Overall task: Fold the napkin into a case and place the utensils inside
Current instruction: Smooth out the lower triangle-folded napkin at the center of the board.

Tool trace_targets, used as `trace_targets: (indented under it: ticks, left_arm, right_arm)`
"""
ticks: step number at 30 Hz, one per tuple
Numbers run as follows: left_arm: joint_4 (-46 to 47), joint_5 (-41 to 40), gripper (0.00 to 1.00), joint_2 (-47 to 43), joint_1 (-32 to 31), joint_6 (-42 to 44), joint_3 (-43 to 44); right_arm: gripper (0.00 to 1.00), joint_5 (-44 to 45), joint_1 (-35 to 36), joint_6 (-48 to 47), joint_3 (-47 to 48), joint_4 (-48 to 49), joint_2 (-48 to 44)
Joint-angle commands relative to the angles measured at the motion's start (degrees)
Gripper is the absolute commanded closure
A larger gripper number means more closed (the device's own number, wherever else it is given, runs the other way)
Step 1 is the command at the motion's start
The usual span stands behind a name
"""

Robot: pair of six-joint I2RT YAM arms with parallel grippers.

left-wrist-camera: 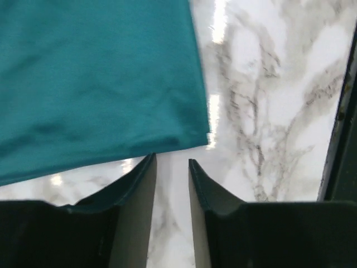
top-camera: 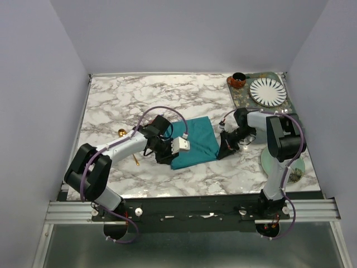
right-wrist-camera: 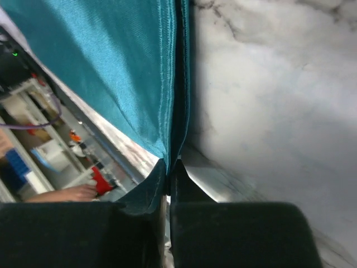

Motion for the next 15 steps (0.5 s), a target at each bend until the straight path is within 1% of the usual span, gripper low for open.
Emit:
trace_targets:
  ticks: [1,2,3,5,9,11,15]
  left_arm:
    - [-5.5,6.7,0.58,1.7,8.2,-7.7,12.7]
    - [-5.4,6.5,0.58,2.9,9.7,-9.8,16.5]
    - [-4.0,5.7,0.58,5.2,12.0,-10.9,18.1]
    - [-2.3,2.4,0.58,7.6,13.3,-13.8,22.3]
    - [-1.2,-0.2,0.59,15.4,15.2,-17.3,28.4]
    - [-1.2,-0.8,0.59,17.4,15.3,-17.7,30.1]
    - [0.0,-3.1,0.62,20.9,15.3,-18.9,28.8]
  right_arm:
    - [0.99,7.1,0.4,-4.9,4.5,-3.6,1.9]
    - [0.99,8.7,0.4,-6.6,6.0,-4.2,2.1]
    - [0.99,9.1,0.7,-8.0,6.9,-5.0,2.5]
    - [0.99,10.9,2.0,-10.4,8.9,-7.4,3.1]
    - [0.99,16.5,5.0,-14.5,13.7,-10.1,3.3]
    - [0.99,18.5,5.8,-16.2,15.1,-11.8,4.2]
    - [0.99,20.8,6.0,-20.0,17.5,-13.8,5.3]
